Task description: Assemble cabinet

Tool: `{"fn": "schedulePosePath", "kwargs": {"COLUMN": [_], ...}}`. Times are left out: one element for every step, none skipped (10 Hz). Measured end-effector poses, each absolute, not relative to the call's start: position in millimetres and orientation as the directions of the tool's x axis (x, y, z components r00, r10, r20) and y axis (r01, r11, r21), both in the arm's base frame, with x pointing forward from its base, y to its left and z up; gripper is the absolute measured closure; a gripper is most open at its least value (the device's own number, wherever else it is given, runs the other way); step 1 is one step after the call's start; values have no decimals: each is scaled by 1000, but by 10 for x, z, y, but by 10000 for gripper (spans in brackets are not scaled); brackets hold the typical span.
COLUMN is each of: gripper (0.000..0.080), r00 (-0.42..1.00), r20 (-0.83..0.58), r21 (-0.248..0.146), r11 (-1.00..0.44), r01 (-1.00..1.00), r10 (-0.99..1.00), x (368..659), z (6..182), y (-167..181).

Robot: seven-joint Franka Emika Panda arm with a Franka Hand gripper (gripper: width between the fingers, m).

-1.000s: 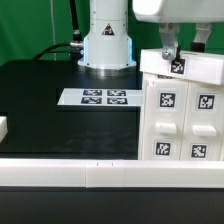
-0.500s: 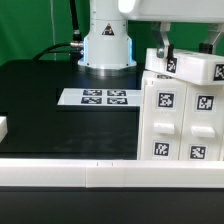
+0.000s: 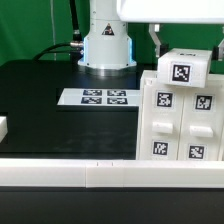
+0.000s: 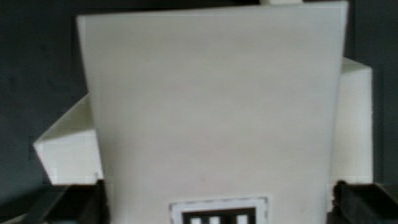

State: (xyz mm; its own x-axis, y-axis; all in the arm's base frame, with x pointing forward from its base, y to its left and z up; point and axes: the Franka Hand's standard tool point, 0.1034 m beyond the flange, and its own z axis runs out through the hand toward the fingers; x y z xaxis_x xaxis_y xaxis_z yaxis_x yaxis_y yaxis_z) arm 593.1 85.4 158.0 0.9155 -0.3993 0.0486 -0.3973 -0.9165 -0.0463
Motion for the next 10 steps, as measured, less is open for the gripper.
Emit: {"fn": "schedulePosePath", "kwargs": {"gripper": [30, 5, 1, 1, 2, 2, 2, 2, 2, 2], "r00": [918, 917, 916, 916, 932, 940, 992, 986, 970, 946], "r20": [53, 58, 59, 57, 59, 63, 109, 111, 109, 100], "r21": [-49, -54, -62, -62, -59, -55, 11, 40, 51, 61], "r11": [-919, -918, -917, -917, -933, -941, -998, -992, -975, -951], "r01": [-392, -393, -394, -394, -355, -333, -62, 120, 215, 304], "r10": [-394, -396, -398, -397, -359, -336, -60, 124, 219, 309], "x": [5943, 5952, 5960, 5957, 5956, 5955, 5956, 5956, 5976, 5991], "z": [1624, 1684, 1718, 1699, 1693, 1687, 1653, 1677, 1706, 1731], "y": [856, 859, 866, 868, 868, 877, 918, 934, 942, 941]}}
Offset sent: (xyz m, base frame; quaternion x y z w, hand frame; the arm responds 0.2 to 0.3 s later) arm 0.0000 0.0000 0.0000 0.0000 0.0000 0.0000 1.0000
